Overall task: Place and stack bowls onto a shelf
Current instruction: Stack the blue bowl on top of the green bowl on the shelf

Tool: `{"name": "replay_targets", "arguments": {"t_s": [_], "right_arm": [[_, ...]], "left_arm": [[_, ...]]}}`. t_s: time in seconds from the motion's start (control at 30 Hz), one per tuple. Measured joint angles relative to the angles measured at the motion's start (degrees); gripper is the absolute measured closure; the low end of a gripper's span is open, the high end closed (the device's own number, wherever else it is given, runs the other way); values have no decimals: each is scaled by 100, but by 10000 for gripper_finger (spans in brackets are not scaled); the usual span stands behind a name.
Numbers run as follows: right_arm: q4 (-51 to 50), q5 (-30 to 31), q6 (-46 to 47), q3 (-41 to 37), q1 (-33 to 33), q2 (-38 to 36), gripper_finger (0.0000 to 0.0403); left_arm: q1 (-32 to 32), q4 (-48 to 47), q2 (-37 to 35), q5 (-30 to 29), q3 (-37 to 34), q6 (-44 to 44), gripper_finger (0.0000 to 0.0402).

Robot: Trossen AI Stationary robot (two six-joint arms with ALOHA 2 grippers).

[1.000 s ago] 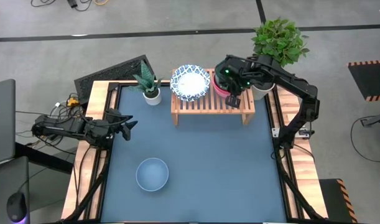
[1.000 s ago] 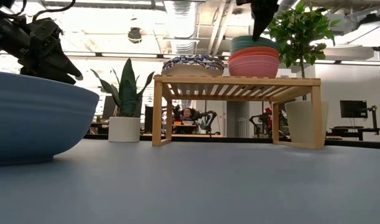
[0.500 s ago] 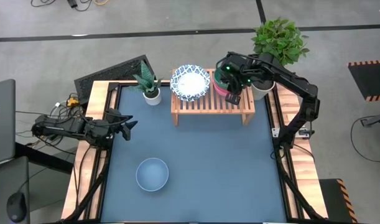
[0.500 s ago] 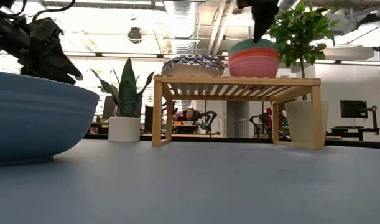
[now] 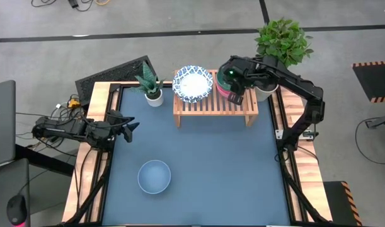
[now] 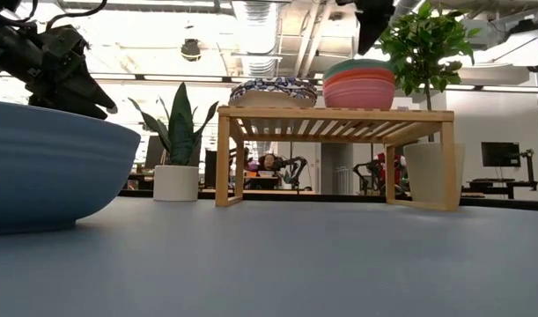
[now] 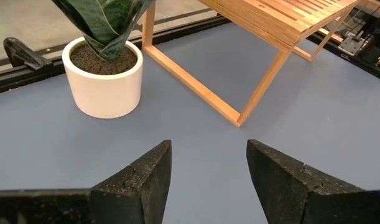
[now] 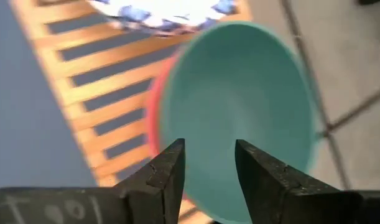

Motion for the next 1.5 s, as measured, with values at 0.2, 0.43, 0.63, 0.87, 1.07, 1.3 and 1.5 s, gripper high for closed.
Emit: {"name": "replay_targets", "arguments": {"t_s": [0.2, 0.43, 0.63, 0.87, 1.07, 1.3, 1.5], "right_arm": [[1, 1009, 217, 0, 432, 0, 257], [165, 1571, 539, 0, 919, 0, 284], [1539, -609, 380, 0, 1719, 12, 285], [3113, -1490, -278, -1, 2850, 636, 283], [3335, -1508, -579, -2, 3222, 1427, 283], [3670, -1936, -392, -4, 3225, 2170, 283], [4160, -2229, -790, -9, 3251, 2641, 283]], "left_arm": [[0, -2, -1, 2, 0, -2, 209], [0, -2, -1, 0, 0, -4, 209], [0, 0, -1, 0, 0, -2, 209], [0, 17, 1, 320, 0, -47, 209], [0, 418, 1, 2062, 0, -50, 209], [-3, 1220, 441, 3210, 0, -38, 209], [-193, 1306, 1485, 3814, 0, -140, 209]]}}
